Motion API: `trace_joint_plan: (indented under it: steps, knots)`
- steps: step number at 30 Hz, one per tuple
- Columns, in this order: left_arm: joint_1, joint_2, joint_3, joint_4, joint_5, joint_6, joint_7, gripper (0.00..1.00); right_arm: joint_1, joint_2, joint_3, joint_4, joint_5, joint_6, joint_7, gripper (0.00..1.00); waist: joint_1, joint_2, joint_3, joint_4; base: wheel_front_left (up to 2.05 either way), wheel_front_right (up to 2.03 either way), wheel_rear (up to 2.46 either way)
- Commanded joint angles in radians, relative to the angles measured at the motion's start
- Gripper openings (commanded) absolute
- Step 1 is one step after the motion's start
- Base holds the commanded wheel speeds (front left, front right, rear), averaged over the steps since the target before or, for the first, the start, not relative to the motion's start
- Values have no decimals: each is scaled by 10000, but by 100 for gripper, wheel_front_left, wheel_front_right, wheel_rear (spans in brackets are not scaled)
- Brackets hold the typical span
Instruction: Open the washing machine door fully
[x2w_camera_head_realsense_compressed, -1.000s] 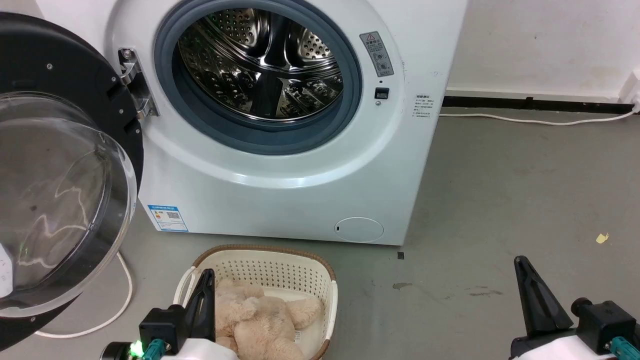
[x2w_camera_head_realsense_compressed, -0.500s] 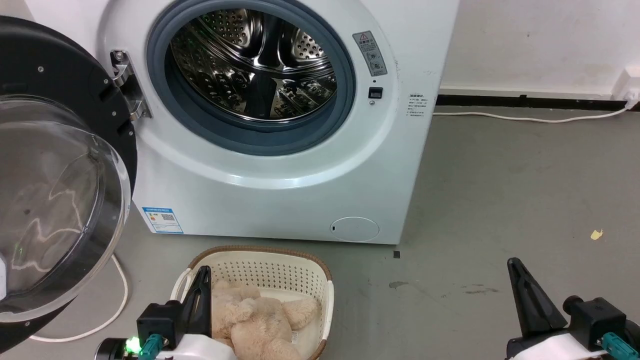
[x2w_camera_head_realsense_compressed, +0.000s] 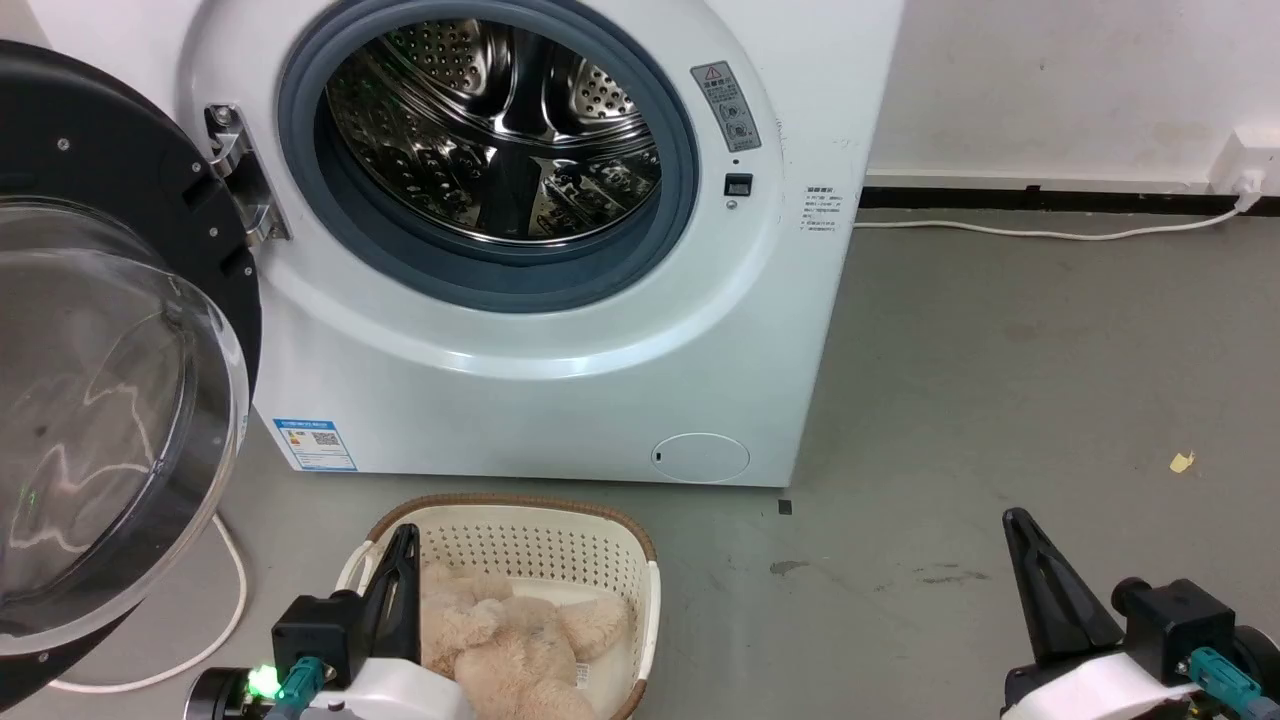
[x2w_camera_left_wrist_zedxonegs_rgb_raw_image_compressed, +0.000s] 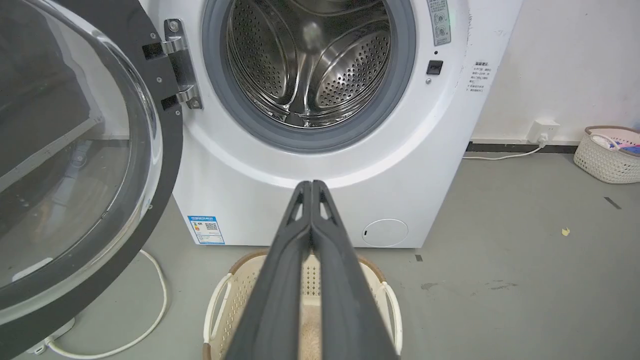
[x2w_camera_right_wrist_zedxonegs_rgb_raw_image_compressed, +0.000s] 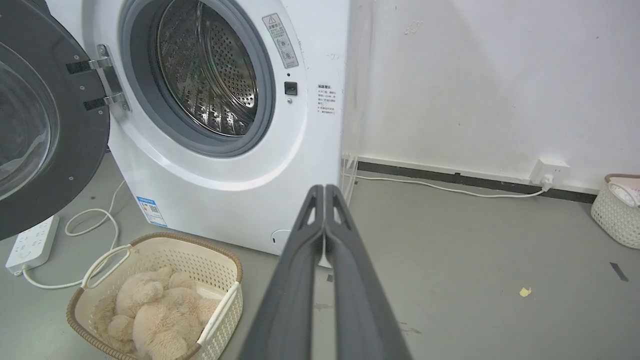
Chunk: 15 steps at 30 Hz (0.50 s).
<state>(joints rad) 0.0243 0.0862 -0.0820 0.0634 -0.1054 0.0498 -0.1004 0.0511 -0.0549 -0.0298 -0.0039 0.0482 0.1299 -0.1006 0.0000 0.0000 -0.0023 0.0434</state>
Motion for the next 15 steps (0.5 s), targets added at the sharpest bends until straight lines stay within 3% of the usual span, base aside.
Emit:
trace_joint_plan:
  steps: [1, 15]
  knots:
    - [-123, -14, 65, -83, 115, -41, 47, 0, -155, 29, 16, 22, -84, 5, 43, 0, 0, 0, 1, -10, 0, 0, 0]
    - [-164, -132, 322, -270, 434, -196, 372, 0, -276, 35, 112, 28, -220, 6, 370, 0, 0, 0, 8, -154, 0, 0, 0]
